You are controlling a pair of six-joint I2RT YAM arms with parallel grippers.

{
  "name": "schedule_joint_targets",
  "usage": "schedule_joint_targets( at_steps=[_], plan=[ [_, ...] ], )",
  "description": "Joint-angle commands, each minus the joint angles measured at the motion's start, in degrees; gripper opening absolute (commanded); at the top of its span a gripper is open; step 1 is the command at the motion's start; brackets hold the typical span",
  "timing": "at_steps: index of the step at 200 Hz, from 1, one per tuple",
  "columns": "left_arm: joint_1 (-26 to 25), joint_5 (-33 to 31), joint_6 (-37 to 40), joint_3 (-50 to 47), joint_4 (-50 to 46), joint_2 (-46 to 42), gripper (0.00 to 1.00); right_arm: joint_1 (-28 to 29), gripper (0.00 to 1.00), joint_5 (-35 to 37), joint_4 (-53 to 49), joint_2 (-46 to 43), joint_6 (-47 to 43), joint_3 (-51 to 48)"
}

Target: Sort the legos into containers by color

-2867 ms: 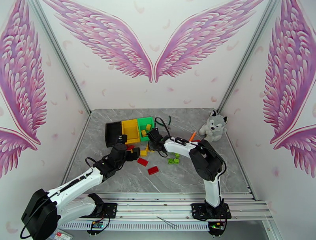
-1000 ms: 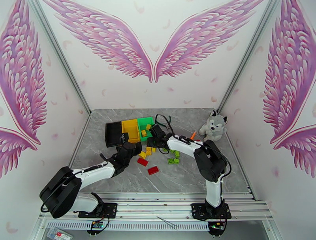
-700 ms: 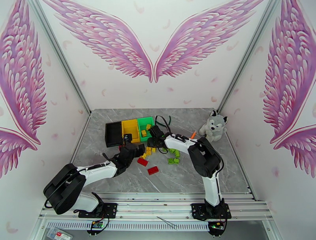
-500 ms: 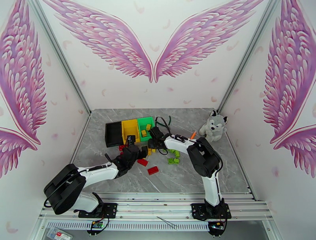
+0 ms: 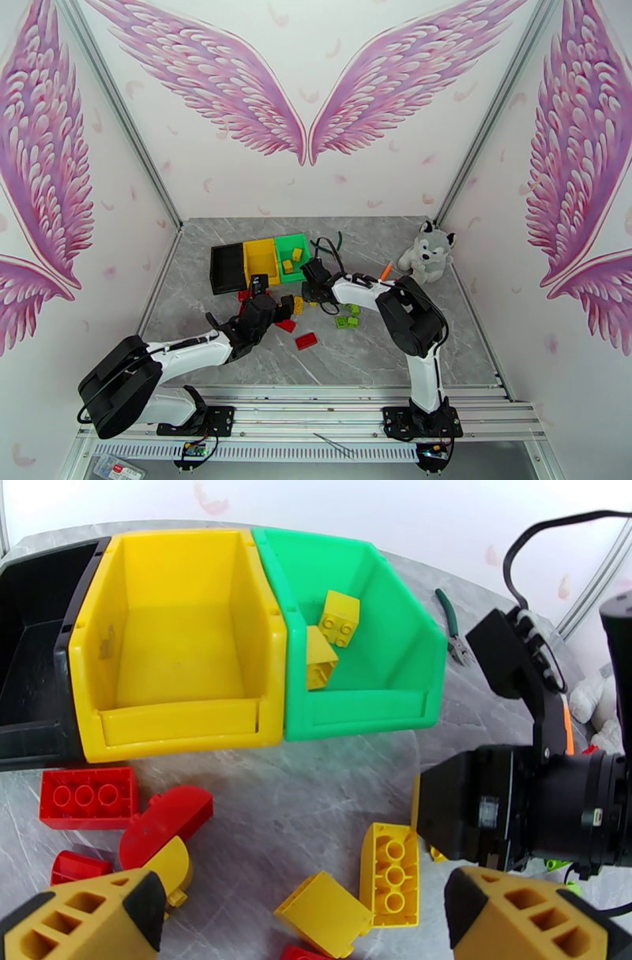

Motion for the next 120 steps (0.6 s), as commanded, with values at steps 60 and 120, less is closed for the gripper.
schedule_joint_targets(
  at_steps=[60, 120],
  plan=[
    [3.9, 3.3, 2.1, -0.5, 1.2, -1.8, 0.99, -0.6, 0.21, 1.2, -3.8, -3.5, -4.2, 9.5],
    [5.5, 3.4, 3.3, 2.3, -5.1, -3.4, 0.99, -2.7, 0.27, 0.7, -10.4, 8.6, -7.7, 32.7]
  ],
)
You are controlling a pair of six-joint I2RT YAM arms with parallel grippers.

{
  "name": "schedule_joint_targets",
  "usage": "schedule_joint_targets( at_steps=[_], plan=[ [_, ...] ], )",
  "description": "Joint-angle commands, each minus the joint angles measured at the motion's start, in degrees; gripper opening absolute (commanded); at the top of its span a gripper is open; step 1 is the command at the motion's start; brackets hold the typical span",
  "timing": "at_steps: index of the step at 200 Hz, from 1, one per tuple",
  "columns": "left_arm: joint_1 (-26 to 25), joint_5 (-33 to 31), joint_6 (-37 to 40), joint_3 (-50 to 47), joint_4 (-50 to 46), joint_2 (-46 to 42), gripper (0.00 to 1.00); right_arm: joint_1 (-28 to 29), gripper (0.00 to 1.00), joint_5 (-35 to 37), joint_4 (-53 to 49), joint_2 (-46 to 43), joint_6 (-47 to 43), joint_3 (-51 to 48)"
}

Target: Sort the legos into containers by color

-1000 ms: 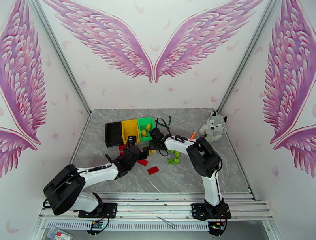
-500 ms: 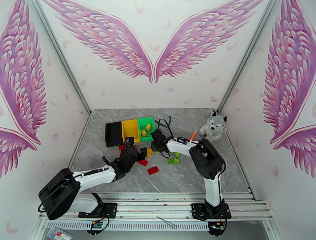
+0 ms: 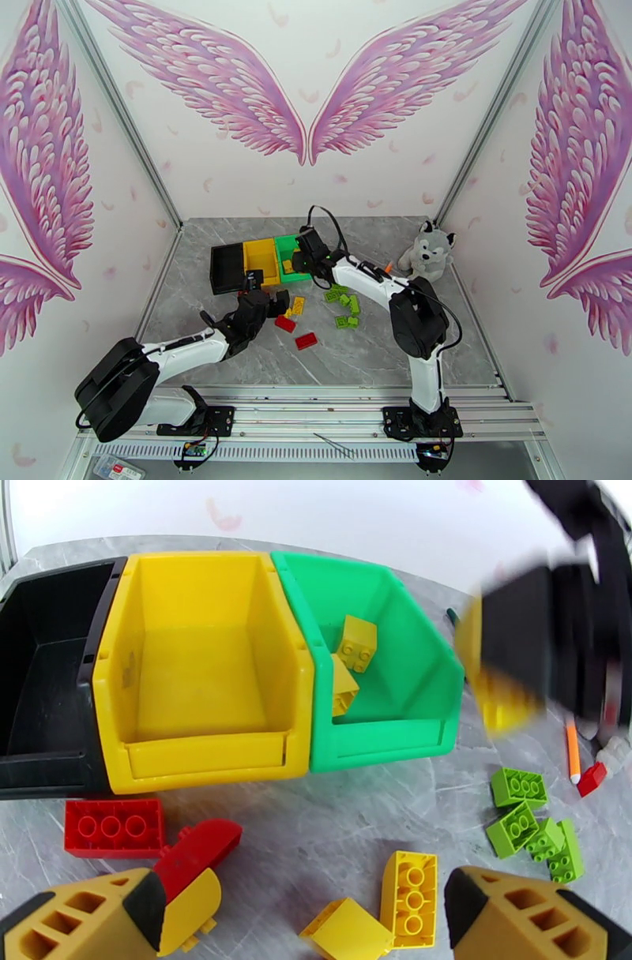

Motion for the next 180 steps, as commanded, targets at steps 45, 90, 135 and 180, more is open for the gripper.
schedule_joint_targets(
  at_steps=[45, 90, 135, 180],
  plan=[
    [1.9, 1.6, -1.1, -3.6, -4.0, -9.0, 0.99, -3.2, 0.52, -0.1, -9.4, 13.0, -3.7, 18.7],
    [2.1, 1.0, -1.6, -4.6, -8.7, -12.4, 0.99, -2.9, 0.57, -1.7, -8.5, 7.9, -4.3, 14.3],
    [2.2, -0.1, -4.5, -6.5, -8.1, -10.8, 0.99, -1.1, 0.56, -3.8, -2.3, -4.4, -5.1, -4.0],
    [4.1, -1.2, -6.1, -7.0, -8.4, -11.5, 0.99, 3.2, 0.56, -7.3, -1.4, -8.8, -6.7, -14.0]
  ],
)
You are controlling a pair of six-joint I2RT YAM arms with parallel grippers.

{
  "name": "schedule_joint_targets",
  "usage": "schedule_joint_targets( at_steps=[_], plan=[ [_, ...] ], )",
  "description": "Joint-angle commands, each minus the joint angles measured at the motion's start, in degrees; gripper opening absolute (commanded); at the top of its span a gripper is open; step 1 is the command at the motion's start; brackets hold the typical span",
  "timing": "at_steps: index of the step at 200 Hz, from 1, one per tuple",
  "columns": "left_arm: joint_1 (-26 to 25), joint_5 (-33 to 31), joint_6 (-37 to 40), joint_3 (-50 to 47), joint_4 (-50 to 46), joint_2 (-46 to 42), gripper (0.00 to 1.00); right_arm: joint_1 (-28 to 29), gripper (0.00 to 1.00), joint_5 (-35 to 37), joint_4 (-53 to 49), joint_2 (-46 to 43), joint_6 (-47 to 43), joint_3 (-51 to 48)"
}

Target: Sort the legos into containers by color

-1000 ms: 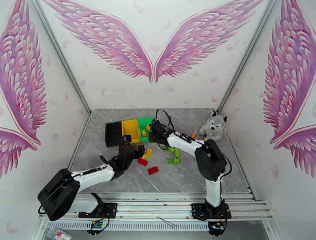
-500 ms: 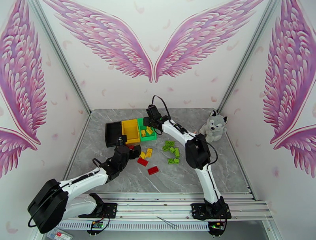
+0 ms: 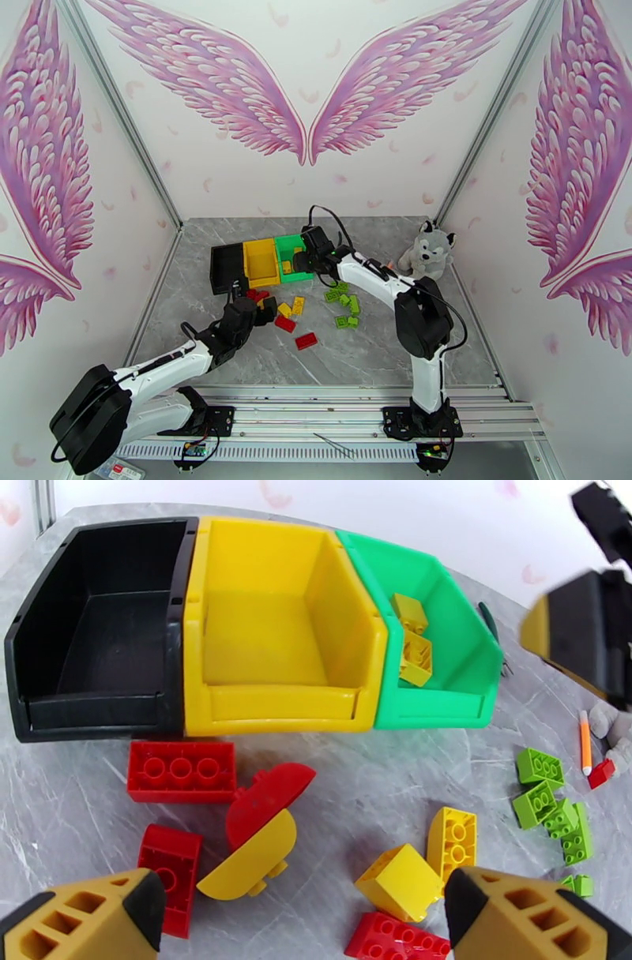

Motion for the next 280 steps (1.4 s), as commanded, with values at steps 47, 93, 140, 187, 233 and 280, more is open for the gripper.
schedule_joint_targets(
  at_steps=[47, 93, 140, 187, 233, 280],
  plan=[
    [9.0, 3.6, -3.6, -5.9, 0.4, -6.0, 0.99, 8.0, 0.59, -3.7, 0.6, 1.4, -3.0, -3.5],
    [13.1, 7.6, -3.8, -8.4, 1.2, -9.1, 0.99, 11.2, 0.59, -3.4, -4.6, 8.5, -6.2, 2.9],
    [14.6, 9.8, -3.7, -8.7, 4.1, -7.0, 0.99, 11.7, 0.6, -0.1, -7.6, 12.7, -6.8, 6.0],
    [14.7, 11.6, -3.8, -8.2, 6.3, -4.1, 0.99, 13.1, 0.61, 2.4, -8.5, 13.0, -6.9, 4.2],
    [14.6, 13.4, -4.6, -8.7, 7.8, -2.5, 0.99, 13.5, 0.57, 4.8, -8.9, 13.7, -5.8, 2.7],
    [14.3, 14.2, -5.2, -9.6, 7.5, -2.8, 0.99, 13.5, 0.46, 5.1, -7.1, 11.1, -4.7, 0.4]
  ],
)
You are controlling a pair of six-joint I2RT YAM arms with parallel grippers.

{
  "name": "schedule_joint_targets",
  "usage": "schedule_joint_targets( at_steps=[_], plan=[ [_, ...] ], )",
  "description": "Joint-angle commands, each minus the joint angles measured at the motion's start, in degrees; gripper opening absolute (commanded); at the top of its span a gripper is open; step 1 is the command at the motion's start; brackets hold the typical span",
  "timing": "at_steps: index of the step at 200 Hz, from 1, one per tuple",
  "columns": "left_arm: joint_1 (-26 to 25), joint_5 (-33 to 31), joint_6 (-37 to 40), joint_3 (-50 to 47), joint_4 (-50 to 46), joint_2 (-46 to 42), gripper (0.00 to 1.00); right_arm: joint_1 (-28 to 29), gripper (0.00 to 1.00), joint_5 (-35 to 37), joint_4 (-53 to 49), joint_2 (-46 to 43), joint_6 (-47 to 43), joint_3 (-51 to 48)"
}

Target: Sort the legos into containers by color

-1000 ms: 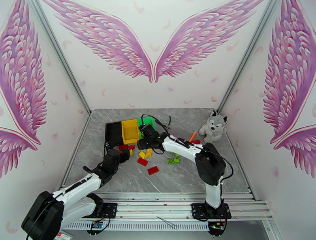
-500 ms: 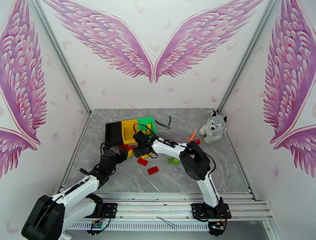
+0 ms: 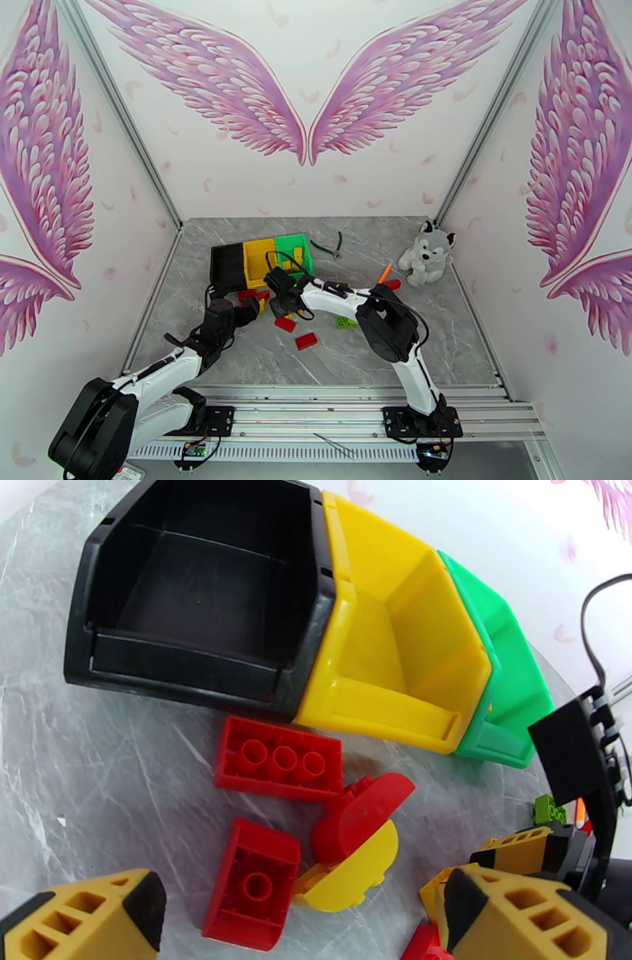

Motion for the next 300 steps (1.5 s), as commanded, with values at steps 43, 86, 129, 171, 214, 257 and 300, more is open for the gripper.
schedule_joint_targets(
  at_steps=[43, 86, 129, 171, 214, 257, 300],
  plan=[
    [-0.8, 2.7, -0.3, -1.2, 0.3, 0.9, 0.99, 0.0, 0.36, 1.6, 1.3, -3.8, 1.5, -2.4],
    [-1.6, 3.9, 0.6, 0.3, 0.9, 2.4, 0.99, -2.9, 0.33, 2.2, 3.5, -7.8, 3.0, -2.7],
    [-2.3, 3.5, 3.1, 3.9, -0.5, 2.7, 0.99, -8.5, 0.34, 0.8, 6.2, -8.8, 3.6, 0.2],
    [-4.1, 1.1, 6.2, 8.7, -2.8, 5.6, 0.98, -13.0, 0.35, -1.2, 3.4, -1.2, 3.9, 12.7],
    [-6.1, 0.3, 8.2, 12.0, -4.2, 9.3, 0.98, -14.8, 0.57, -2.2, -0.2, 4.5, 3.9, 23.0],
    [-8.5, -0.6, 9.5, 13.4, -4.3, 11.5, 0.97, -14.7, 0.6, -2.0, 1.6, 0.1, 4.3, 17.7],
    [-11.0, -1.4, 10.6, 13.7, -4.7, 12.3, 0.93, -14.2, 0.59, -0.4, 5.8, -10.7, 6.1, 1.0]
  ],
)
